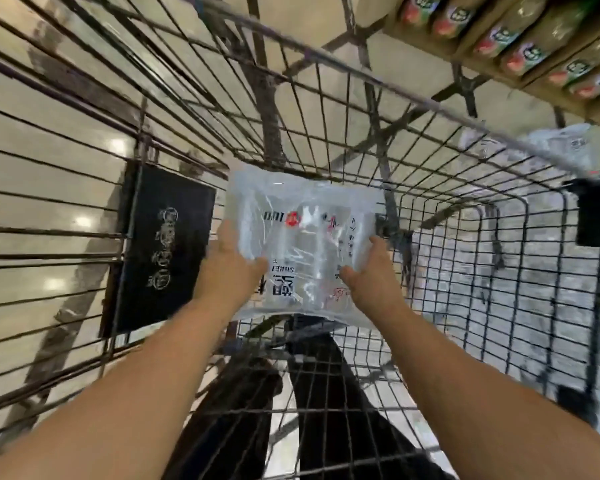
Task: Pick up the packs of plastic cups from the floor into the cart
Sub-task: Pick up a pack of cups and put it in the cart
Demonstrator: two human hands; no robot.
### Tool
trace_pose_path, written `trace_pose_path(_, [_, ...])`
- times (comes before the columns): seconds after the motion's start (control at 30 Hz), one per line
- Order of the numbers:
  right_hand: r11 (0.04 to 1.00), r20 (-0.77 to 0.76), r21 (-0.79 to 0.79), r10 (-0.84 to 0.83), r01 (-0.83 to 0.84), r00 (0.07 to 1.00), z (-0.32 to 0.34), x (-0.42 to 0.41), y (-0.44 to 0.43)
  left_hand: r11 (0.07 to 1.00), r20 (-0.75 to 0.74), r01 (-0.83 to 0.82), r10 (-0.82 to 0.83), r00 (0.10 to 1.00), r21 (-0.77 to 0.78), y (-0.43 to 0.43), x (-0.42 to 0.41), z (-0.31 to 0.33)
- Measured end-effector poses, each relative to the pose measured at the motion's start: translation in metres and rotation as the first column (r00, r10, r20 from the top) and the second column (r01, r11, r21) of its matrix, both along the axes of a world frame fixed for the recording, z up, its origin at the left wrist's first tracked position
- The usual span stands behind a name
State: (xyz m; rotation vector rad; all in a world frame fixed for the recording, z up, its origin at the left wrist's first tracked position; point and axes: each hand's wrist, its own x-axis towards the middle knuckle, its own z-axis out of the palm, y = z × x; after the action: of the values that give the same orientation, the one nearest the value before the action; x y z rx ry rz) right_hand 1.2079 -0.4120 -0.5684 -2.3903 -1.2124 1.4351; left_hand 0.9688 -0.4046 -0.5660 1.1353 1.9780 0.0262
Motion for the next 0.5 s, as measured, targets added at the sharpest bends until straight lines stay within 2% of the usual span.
trace_pose_path(0.1, [0.999,0.002,-0.003,-0.047,0.047,0.999,-0.032,0.003,0.005,1.000,0.055,0.005,-0.005,0.998,0.010,0.003,0.003,-0.027])
trace_pose_path(0.23, [0.998,-0.032,-0.018,-0.064,0.064,0.997,-0.047,0.000,0.014,1.000,0.023,-0.001,0.001,1.000,0.009,0.009,0.000,-0.036])
trace_pose_path(0.37, [0.996,0.001,-0.047,0.070,-0.070,0.998,-0.021,0.000,0.012,0.985,-0.036,0.159,-0.157,0.987,0.074,0.012,0.004,-0.004])
trace_pose_path(0.43, [0.994,0.028,-0.010,0.106,-0.105,0.994,0.007,0.003,0.006,0.957,-0.131,0.271,-0.256,0.958,0.109,0.012,0.009,0.033])
trace_pose_path(0.5, [0.989,0.042,0.023,0.143,-0.144,0.989,0.046,0.005,-0.004,0.905,-0.267,0.410,-0.370,0.890,0.113,0.008,0.013,0.076])
